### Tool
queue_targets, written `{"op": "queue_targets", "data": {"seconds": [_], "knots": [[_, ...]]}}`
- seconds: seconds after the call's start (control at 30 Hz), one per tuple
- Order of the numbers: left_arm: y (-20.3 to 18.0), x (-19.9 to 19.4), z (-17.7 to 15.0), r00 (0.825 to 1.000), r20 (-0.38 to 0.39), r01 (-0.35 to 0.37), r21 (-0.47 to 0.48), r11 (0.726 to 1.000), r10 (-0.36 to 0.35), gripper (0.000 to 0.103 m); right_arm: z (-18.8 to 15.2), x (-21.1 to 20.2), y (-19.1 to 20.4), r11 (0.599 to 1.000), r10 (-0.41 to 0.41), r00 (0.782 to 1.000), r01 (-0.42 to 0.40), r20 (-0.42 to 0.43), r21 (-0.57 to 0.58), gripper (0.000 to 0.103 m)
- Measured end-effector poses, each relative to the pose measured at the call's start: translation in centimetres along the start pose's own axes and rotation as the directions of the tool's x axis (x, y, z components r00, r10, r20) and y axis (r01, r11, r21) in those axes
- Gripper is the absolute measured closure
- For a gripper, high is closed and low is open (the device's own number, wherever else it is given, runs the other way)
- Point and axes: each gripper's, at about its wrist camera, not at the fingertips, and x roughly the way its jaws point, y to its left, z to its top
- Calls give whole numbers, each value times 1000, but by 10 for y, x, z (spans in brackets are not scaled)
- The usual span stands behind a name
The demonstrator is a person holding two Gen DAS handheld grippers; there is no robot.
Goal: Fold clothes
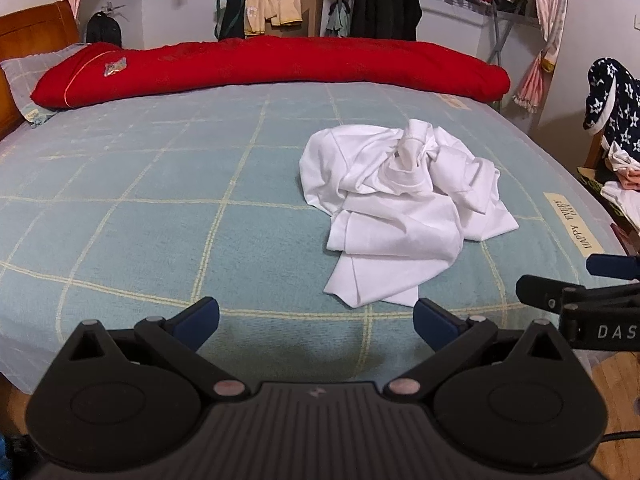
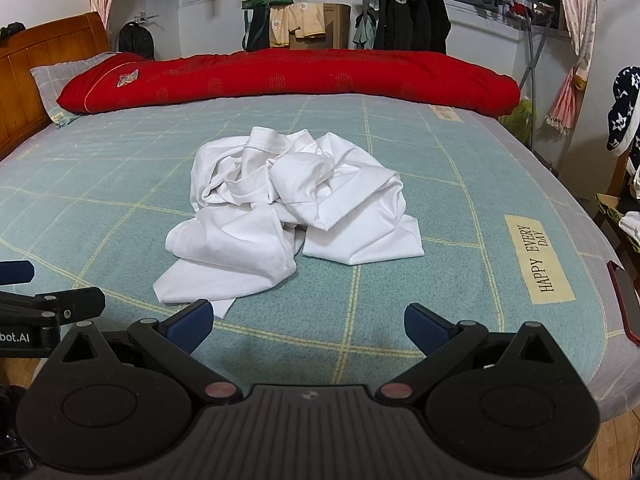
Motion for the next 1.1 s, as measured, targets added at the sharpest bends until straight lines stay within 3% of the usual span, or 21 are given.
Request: {"op": "queue_targets", "data": {"seconds": [0.57,1.1], "knots": [[-2,20,14,1000,-5,19,10,1000,-19,1,11,14,-4,1000,-4,1000,4,-7,-4,0],[-8,59,42,998,40,48,77,996,-51,1,41,58,-25,1000,7,1000,-7,-28,24,0]]}}
